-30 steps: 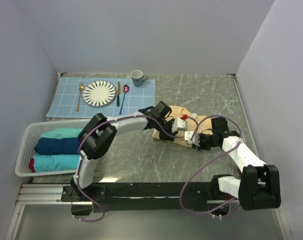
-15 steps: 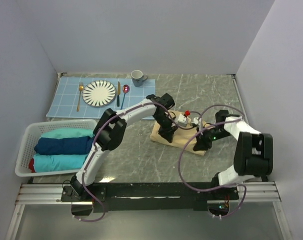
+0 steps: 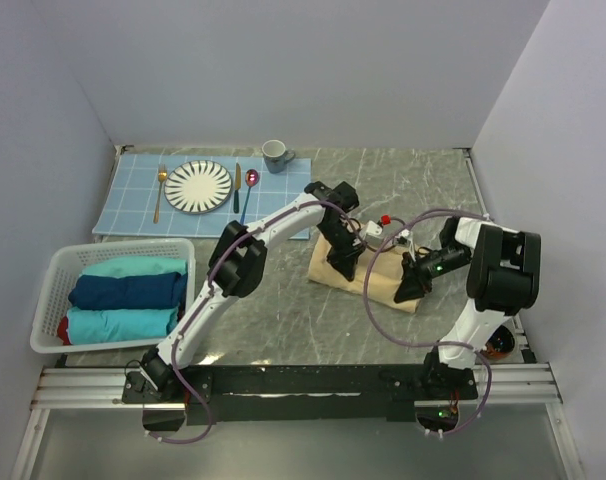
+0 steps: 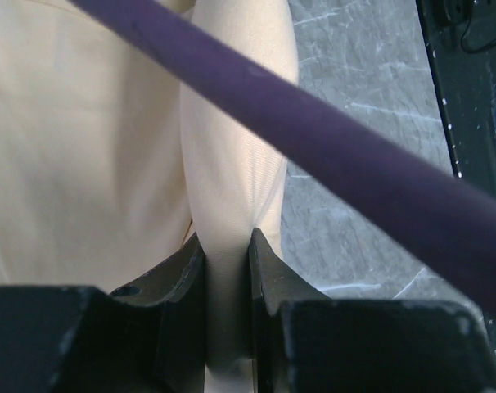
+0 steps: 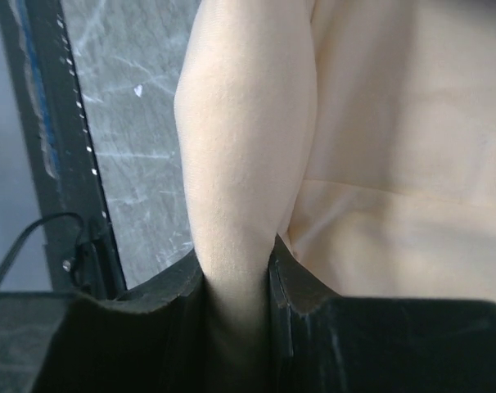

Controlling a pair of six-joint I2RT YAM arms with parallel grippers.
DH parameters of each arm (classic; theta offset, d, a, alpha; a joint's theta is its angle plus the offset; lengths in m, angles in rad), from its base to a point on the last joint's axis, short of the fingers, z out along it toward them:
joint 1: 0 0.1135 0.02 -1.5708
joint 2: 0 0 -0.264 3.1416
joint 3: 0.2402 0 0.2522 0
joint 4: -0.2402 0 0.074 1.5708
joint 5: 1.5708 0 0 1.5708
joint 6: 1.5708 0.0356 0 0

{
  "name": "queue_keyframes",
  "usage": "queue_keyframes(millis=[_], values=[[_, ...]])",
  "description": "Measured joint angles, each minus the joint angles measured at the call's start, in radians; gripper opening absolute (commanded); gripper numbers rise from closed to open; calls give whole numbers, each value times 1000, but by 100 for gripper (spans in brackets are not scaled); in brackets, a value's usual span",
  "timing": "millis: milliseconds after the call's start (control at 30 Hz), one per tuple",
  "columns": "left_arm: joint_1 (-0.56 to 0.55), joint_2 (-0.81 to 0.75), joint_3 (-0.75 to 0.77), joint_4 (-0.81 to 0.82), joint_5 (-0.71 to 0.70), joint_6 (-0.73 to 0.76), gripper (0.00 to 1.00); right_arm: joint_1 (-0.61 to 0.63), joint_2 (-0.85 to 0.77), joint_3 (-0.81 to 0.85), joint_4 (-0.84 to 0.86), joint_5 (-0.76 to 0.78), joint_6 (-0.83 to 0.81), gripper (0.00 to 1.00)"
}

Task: Roll the t-shirts
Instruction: Roll the T-shirt to the center of the board.

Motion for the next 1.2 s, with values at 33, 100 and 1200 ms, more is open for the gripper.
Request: queue_keyframes(millis=[33,100,1200], values=[[0,1,1,7,1,-10,1,-10,24,9,-13,-7,-5,9],[0,6,1,20,2,-28,1,-22,58,14,-31,-21,-13,8],[-159,-876,-1326,1424,-482,-106,77,-111,401,246,-229,177,488,6]])
